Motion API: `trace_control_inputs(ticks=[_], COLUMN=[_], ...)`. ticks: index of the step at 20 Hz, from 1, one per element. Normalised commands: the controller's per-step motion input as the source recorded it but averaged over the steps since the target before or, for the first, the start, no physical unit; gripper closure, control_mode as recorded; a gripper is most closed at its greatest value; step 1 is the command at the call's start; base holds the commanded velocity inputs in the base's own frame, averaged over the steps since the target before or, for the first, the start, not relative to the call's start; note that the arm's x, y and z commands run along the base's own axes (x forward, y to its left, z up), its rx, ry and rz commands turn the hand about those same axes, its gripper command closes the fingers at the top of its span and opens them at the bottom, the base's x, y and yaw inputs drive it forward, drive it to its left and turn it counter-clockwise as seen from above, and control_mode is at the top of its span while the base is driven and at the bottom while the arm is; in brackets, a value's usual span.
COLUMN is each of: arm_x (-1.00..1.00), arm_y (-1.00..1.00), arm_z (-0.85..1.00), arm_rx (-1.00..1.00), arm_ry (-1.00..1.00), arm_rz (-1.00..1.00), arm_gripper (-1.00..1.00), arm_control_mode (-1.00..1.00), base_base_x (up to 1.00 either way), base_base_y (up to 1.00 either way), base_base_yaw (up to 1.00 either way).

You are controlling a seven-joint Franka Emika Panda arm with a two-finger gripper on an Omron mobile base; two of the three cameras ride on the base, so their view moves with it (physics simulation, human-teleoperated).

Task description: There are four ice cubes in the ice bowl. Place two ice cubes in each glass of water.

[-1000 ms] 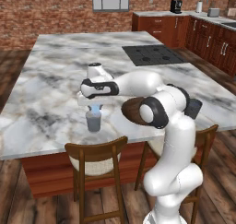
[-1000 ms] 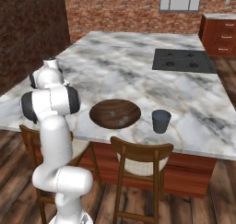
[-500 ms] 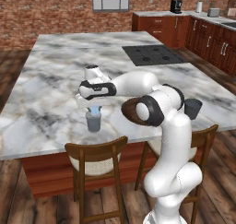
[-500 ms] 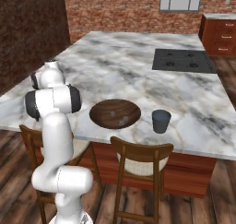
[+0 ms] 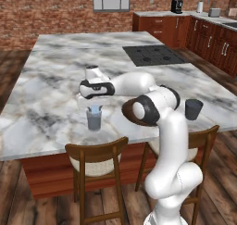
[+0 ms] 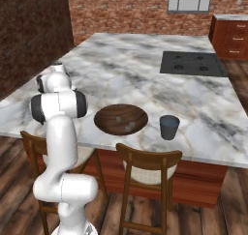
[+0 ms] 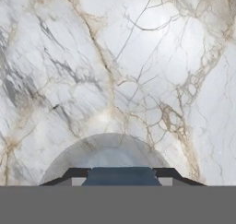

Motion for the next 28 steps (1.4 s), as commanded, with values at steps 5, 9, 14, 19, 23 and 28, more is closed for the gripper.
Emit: trace_control_inputs(ticks=[5, 9, 14, 19, 23, 28], arm_x=[0.02, 0.00, 0.00, 0.00, -0.43, -0.62], arm_y=[0.13, 0.16, 0.04, -0.06, -0.77, -1.00], arm_z=[0.00, 0.00, 0.00, 0.04, 0.27, 0.01], arm_rx=[0.00, -0.01, 0.00, 0.00, 0.09, 0.04], arm_ry=[0.00, 0.00, 0.00, 0.00, 0.00, -0.03], arm_rz=[0.00, -0.01, -0.01, -0.01, -0.03, -0.15], arm_gripper=[-1.00, -1.00, -1.00, -1.00, -1.00, -1.00], arm_control_mode=[-1.00, -1.00, -1.00, -1.00, -1.00, -1.00], base_base_x=[0.00, 0.00, 0.00, 0.00, 0.00, 0.00], base_base_y=[0.00, 0.00, 0.00, 0.00, 0.00, 0.00], base_base_yaw=[0.00, 0.00, 0.00, 0.00, 0.00, 0.00])
